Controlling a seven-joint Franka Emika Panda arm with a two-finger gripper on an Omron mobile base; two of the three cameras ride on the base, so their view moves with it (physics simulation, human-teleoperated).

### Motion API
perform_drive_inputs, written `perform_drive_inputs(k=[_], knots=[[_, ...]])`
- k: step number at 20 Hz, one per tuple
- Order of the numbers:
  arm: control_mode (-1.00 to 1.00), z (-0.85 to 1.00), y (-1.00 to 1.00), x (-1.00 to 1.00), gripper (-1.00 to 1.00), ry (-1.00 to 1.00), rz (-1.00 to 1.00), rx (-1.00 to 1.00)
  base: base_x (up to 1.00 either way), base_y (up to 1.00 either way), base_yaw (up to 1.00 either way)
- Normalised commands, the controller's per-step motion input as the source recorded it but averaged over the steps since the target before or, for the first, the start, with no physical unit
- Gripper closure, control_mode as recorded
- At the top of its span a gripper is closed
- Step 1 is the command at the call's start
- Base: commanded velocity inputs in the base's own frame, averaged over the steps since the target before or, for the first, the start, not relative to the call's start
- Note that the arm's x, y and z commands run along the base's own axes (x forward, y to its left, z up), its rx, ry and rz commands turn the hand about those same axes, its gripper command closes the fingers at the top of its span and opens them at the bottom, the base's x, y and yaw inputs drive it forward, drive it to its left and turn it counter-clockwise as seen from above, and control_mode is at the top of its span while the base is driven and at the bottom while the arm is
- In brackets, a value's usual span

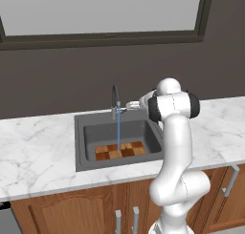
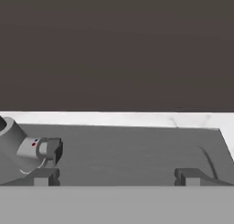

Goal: Turn on the sink faucet with hot water and rinse the cutting board for ten seconds, then turn off the faucet. Push the cutting board to reach the water if necessary.

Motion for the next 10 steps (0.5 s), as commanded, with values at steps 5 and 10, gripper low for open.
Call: perform_drive_inputs(k=[5,10], knots=[[-1.00,-0.13,0.00,0.14,-1.00,0.00,0.00,0.00,0.00,0.00,0.00],[-1.00,-0.13,0.00,0.09,-1.00,-0.01,0.00,0.00,0.00,0.00,0.00]])
